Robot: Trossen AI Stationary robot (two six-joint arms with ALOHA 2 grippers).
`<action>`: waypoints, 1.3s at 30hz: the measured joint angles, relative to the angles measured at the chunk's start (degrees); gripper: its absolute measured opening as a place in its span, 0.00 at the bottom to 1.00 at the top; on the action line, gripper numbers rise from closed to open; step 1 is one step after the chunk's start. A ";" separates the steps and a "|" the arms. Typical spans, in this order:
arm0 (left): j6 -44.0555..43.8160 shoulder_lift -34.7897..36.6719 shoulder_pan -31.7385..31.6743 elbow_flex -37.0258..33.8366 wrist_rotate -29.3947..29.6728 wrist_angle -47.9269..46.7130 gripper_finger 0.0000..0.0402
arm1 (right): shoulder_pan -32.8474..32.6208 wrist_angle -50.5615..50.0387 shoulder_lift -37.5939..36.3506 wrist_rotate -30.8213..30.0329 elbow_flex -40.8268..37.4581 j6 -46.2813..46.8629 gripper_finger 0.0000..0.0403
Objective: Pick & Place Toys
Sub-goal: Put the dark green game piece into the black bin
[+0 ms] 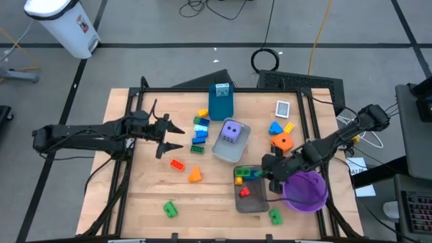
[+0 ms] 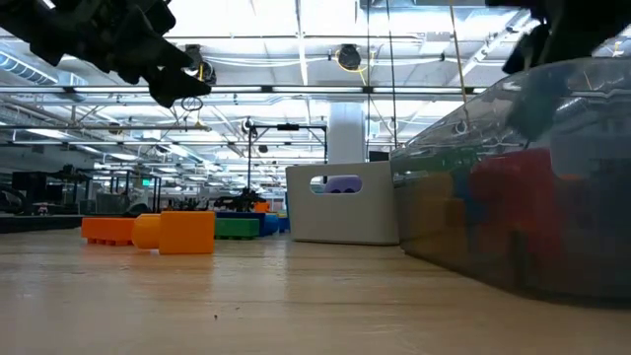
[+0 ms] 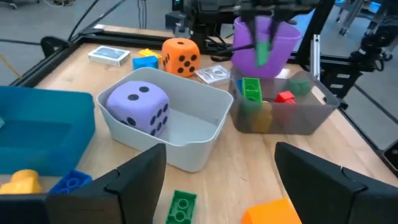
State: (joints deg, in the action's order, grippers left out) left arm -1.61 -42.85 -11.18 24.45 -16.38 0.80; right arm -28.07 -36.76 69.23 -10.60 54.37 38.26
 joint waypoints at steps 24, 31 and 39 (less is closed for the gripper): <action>0.03 0.00 1.20 0.00 3.49 0.32 0.77 | 4.49 -2.99 3.24 6.85 -0.04 17.12 0.24; 2.66 0.00 1.20 0.00 3.53 0.32 0.77 | 4.89 -2.43 3.24 4.78 -0.04 14.79 0.24; 5.76 0.00 1.20 0.00 3.56 2.60 0.77 | 6.56 0.70 3.24 4.51 -0.04 10.21 0.24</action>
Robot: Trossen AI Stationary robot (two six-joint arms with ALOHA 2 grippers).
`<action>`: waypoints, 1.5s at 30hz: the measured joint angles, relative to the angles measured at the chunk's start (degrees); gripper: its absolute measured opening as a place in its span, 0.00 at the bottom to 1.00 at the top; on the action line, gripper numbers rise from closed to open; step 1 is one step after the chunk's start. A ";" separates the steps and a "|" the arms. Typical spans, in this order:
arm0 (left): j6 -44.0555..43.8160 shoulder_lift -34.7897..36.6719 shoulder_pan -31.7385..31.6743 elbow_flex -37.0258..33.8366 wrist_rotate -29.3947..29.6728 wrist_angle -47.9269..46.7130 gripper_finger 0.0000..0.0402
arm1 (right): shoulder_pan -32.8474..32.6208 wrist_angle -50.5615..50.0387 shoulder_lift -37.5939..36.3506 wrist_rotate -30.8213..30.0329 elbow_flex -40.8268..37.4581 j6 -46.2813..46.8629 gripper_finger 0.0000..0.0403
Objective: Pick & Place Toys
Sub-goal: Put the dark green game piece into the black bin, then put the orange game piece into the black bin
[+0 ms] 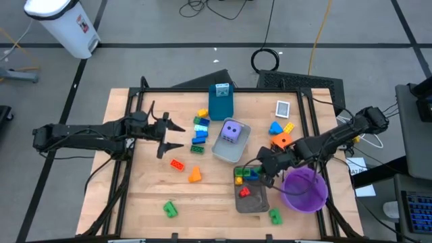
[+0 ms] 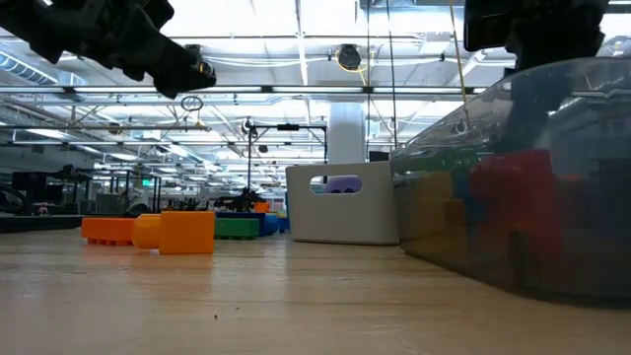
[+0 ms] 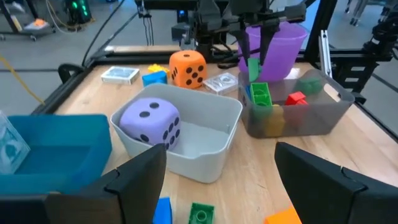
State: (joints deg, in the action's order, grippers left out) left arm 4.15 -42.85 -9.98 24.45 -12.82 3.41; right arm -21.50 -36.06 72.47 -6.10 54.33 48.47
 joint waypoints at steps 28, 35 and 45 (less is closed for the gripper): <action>0.47 -0.02 0.00 -0.02 0.94 1.30 0.77 | 2.08 4.25 0.00 0.25 0.00 -11.43 0.45; 0.47 -0.02 0.00 -0.02 0.94 1.28 0.77 | 2.08 18.51 0.00 -0.06 0.00 -24.80 0.45; 0.48 0.00 0.00 -0.02 0.92 1.21 0.77 | 2.06 37.67 0.00 -0.88 0.00 -44.04 0.45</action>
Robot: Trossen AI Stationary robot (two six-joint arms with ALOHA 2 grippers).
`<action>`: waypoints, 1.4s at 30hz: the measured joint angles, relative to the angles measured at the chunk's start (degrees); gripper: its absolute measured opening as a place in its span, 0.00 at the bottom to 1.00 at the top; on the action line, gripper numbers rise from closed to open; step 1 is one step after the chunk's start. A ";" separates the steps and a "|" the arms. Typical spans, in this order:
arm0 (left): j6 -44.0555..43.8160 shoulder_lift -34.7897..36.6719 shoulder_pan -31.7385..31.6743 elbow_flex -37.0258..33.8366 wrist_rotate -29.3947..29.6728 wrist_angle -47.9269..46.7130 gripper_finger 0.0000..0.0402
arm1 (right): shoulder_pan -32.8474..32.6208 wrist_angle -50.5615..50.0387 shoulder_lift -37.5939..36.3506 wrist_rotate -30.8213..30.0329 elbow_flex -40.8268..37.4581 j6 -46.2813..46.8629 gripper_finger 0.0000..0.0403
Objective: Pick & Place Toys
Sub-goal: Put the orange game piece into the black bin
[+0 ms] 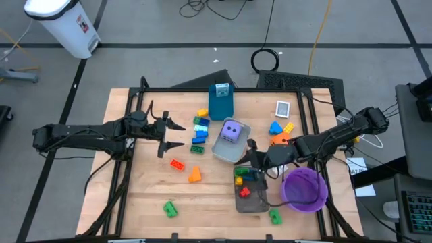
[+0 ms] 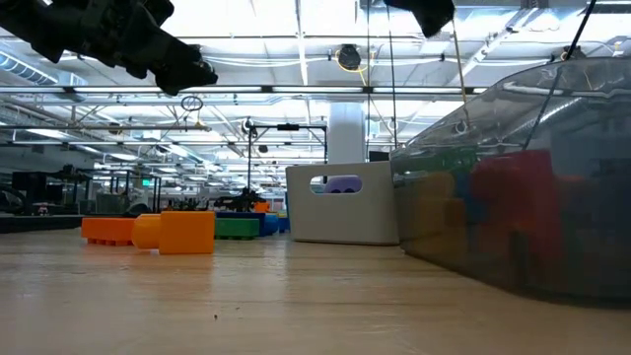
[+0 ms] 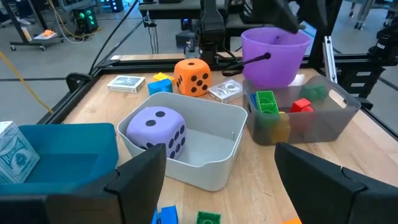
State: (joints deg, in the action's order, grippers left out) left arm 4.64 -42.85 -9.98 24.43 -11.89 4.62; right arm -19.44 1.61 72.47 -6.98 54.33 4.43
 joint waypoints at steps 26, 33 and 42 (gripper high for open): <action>0.47 -14.86 12.69 0.00 -3.33 -22.07 0.77 | 7.04 11.05 13.90 -11.97 0.00 -8.35 0.41; 5.82 -21.57 17.64 0.00 6.04 -18.16 0.77 | 7.04 11.79 13.19 -6.82 0.03 -8.33 0.41; 5.82 -26.42 18.36 0.00 8.49 -18.09 0.77 | 6.99 11.83 13.26 -6.21 0.04 -8.22 0.41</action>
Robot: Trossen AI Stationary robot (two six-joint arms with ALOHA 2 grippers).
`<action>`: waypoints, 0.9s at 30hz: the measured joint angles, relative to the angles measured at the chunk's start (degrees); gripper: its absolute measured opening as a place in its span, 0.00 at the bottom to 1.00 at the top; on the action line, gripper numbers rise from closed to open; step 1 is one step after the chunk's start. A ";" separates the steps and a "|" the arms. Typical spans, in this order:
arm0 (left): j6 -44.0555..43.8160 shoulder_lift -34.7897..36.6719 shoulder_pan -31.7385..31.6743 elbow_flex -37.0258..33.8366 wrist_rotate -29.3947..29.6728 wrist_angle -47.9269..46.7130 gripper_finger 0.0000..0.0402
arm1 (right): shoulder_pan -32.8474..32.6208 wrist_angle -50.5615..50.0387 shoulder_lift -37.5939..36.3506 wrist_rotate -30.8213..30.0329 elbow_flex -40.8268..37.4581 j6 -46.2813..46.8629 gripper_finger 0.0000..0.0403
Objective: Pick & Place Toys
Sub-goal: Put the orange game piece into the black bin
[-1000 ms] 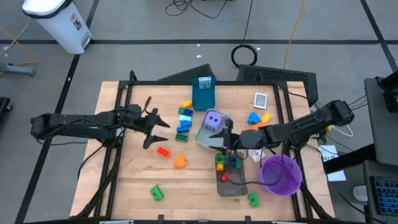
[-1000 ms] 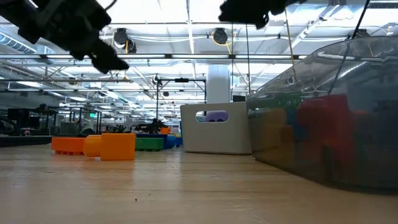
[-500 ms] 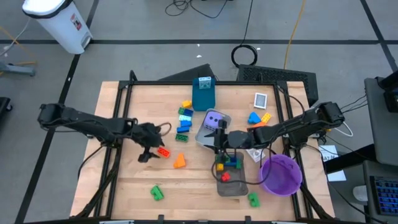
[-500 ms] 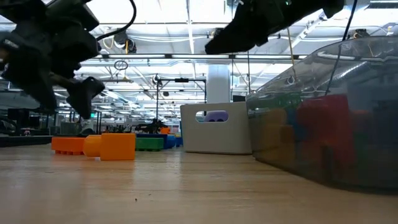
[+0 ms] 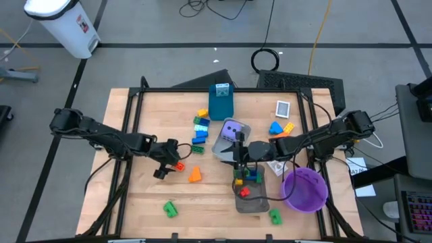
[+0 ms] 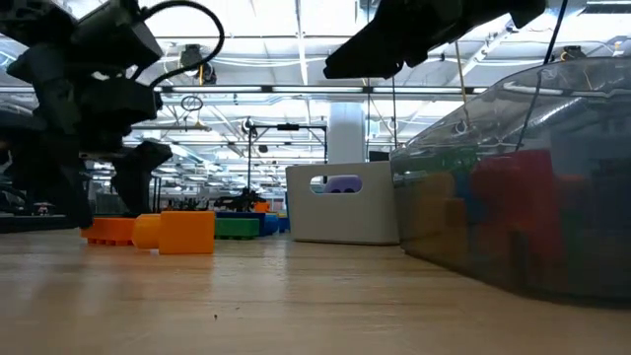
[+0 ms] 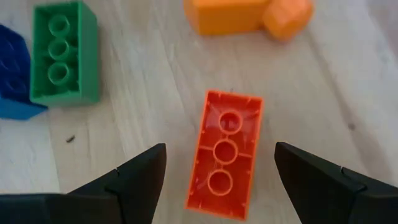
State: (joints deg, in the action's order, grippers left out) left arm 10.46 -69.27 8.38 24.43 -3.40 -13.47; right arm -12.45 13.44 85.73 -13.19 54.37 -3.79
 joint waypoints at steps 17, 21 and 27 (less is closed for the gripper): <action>0.00 -2.74 0.02 0.04 1.75 -1.18 0.57 | -0.02 0.02 0.01 0.00 0.00 -0.10 0.41; 0.00 -2.76 0.02 0.04 1.75 -1.22 0.47 | -0.02 0.02 0.01 0.00 0.00 -0.11 0.41; 0.44 -2.63 -0.04 1.64 1.34 -1.37 0.36 | -0.02 0.06 0.01 0.00 -0.02 -0.44 0.41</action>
State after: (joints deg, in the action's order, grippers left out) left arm 10.90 -71.90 8.34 26.06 -2.06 -14.85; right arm -12.47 13.50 85.73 -13.19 54.35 -4.23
